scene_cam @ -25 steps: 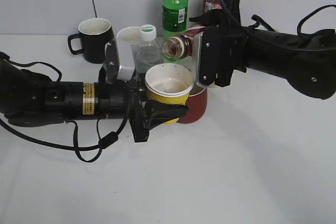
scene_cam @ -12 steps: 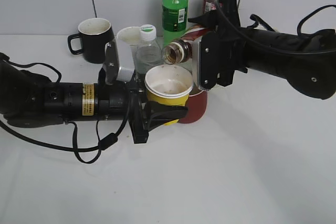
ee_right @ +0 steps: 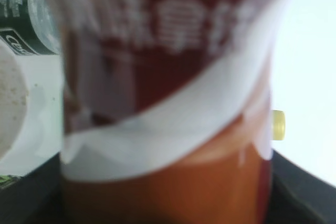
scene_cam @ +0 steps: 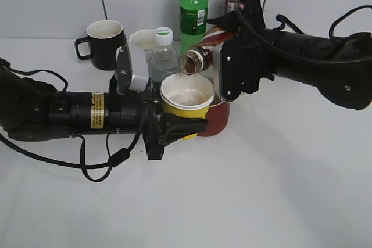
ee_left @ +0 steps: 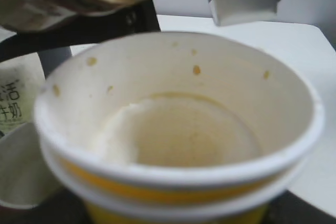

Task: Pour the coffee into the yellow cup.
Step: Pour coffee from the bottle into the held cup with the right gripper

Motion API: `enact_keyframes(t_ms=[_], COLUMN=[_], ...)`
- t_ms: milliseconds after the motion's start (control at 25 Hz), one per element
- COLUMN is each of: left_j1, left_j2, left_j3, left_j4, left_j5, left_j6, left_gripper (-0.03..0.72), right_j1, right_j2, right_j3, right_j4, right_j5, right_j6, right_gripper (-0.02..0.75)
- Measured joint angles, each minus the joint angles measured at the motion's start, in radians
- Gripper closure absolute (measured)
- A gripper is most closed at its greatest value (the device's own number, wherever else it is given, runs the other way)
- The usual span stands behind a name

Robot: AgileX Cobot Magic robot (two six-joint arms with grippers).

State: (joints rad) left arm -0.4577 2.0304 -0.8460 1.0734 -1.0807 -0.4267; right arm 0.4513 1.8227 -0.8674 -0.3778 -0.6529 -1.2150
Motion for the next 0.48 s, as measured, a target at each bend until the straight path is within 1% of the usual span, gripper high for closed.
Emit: enact_keyframes(t_ms=[480], left_j1=[0.000], left_j2=[-0.003], left_j3=[0.014], left_j4=[0.029], left_j5=[0.000], left_j6=[0.000], left_gripper=[0.302], right_j1=[0.000], right_j2=[0.000], right_j3=[0.000], right_j4=[0.010], right_j5=[-0.005], right_j6=[-0.054], right_gripper=[0.234])
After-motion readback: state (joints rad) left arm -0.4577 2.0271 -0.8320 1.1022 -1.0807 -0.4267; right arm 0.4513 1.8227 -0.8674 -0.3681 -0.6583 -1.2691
